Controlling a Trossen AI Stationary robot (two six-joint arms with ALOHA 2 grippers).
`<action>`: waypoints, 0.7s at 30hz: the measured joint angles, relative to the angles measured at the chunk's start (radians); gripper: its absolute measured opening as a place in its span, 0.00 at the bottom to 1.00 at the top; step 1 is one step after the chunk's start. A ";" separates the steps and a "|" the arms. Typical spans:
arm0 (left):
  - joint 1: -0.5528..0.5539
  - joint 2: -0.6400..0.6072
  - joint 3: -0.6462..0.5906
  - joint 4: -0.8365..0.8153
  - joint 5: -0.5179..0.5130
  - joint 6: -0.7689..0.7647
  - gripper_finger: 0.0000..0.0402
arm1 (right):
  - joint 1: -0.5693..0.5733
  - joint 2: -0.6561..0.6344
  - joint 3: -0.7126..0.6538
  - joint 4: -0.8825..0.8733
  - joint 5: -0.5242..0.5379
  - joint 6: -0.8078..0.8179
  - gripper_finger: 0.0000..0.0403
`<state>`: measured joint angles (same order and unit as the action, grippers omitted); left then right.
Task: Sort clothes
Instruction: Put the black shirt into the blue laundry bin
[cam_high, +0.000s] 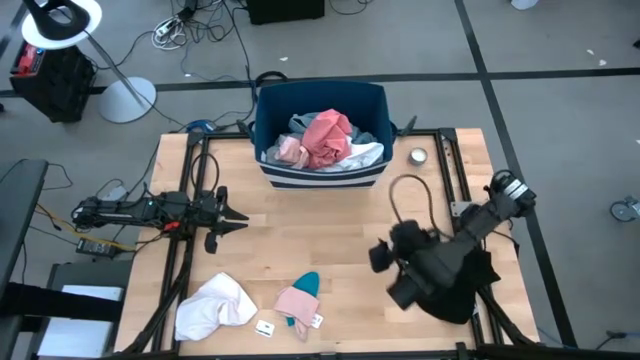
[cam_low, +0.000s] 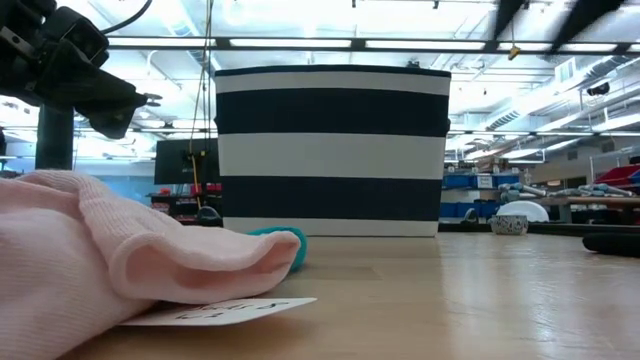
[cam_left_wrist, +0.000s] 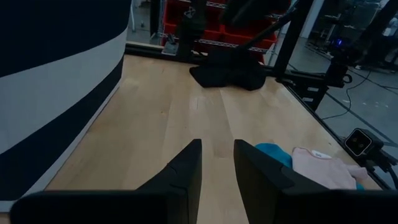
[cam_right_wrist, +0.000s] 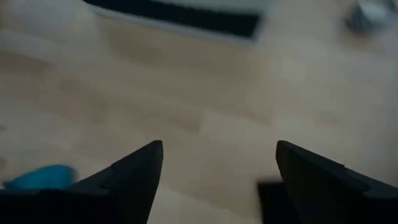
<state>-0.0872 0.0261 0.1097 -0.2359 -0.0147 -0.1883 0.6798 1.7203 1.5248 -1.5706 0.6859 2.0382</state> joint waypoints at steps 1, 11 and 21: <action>0.000 0.000 0.000 0.000 0.000 0.000 0.25 | 0.022 0.000 -0.030 -0.001 -0.032 0.059 0.78; 0.000 0.000 0.000 0.000 0.000 0.000 0.25 | 0.114 0.000 -0.166 0.059 -0.314 0.201 0.77; 0.000 0.000 0.000 0.005 0.000 0.000 0.25 | 0.139 0.000 -0.389 0.356 -0.398 0.210 0.76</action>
<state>-0.0872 0.0261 0.1097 -0.2313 -0.0147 -0.1884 0.8189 1.7206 1.1359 -1.2146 0.2877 2.2478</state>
